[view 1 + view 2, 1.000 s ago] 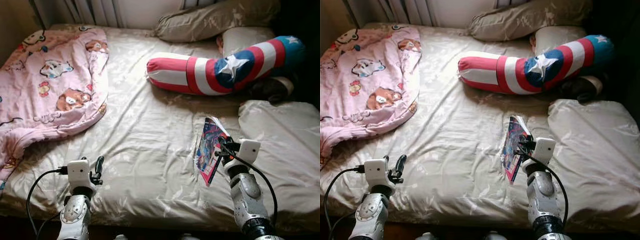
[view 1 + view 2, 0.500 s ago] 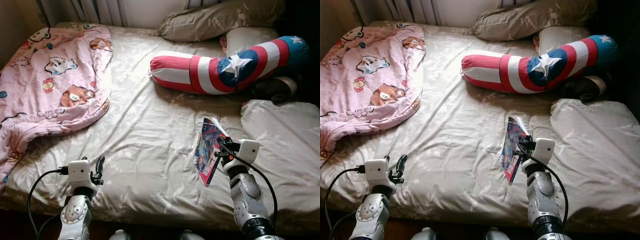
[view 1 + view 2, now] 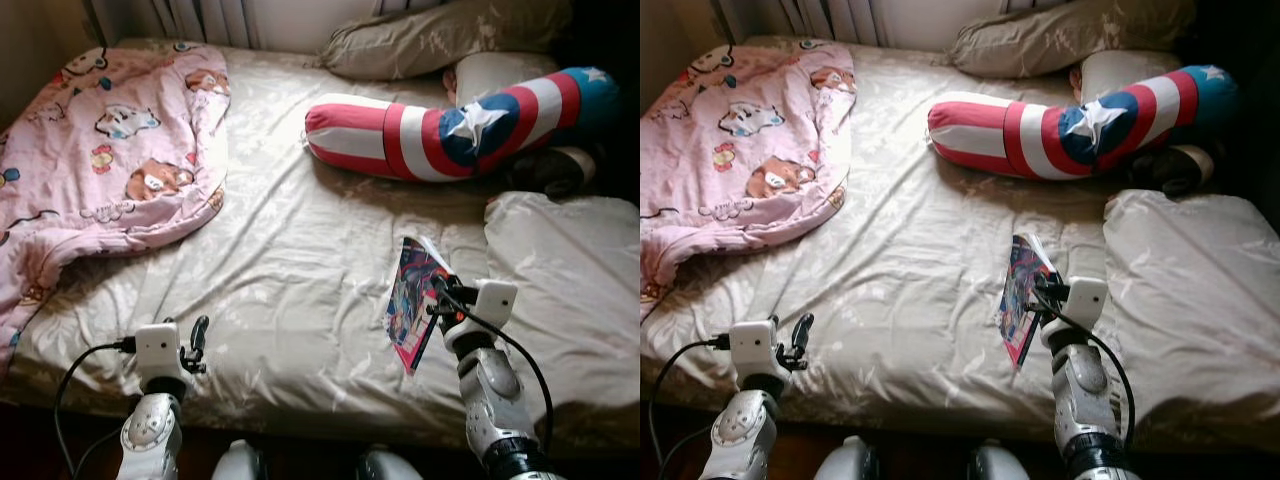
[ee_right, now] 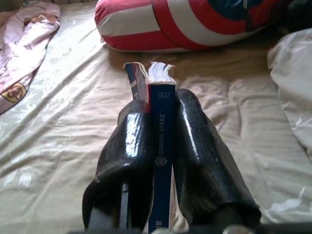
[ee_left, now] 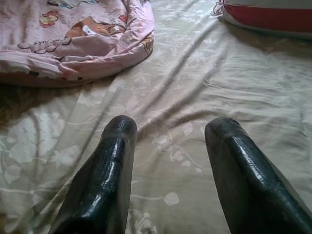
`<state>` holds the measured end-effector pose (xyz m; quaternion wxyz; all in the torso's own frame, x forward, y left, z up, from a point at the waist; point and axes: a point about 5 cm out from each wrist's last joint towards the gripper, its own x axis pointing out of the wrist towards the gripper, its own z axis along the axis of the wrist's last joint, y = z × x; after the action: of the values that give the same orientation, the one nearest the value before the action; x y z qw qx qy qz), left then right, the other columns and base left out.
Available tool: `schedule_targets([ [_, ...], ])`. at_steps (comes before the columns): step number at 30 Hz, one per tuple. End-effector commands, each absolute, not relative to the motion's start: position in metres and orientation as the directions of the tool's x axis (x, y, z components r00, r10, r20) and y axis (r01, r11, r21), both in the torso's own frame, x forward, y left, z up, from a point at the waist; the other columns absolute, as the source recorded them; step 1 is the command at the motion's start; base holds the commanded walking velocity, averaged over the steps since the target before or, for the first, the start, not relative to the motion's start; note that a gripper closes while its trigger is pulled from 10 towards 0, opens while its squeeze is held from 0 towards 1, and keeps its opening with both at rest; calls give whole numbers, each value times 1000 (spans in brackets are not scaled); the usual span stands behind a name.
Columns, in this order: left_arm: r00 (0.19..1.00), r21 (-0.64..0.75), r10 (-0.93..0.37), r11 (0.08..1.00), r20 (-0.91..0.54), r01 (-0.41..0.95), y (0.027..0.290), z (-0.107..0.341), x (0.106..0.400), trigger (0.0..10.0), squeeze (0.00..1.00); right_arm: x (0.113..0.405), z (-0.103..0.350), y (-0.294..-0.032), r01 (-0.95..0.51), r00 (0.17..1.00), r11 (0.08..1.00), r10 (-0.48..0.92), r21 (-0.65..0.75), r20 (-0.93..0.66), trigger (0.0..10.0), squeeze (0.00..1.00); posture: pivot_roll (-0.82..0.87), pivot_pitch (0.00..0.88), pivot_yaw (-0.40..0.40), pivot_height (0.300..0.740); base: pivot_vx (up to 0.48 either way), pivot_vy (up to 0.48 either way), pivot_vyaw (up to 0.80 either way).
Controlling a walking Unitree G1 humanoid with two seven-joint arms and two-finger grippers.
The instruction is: Clean up the room
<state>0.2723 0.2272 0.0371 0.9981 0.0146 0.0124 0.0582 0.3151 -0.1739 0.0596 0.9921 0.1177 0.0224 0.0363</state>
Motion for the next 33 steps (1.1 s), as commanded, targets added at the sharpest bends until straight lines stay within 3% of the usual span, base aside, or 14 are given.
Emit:
schedule_targets([
  [1,992,32,118,993,-39,-117,226,34,270,10000,0,315,63,-175,-75,997,968,78,239,-5,10000,0,19,187,-76,651,0,0,0],
  [24,992,28,115,993,-42,-114,225,34,269,10000,0,316,59,-166,-137,987,959,154,249,-47,10000,0,26,188,-75,651,0,0,0],
  [33,993,29,113,993,-46,-112,225,34,268,10000,0,316,60,-165,-139,988,960,152,243,-38,10000,0,29,188,-72,622,0,0,0],
])
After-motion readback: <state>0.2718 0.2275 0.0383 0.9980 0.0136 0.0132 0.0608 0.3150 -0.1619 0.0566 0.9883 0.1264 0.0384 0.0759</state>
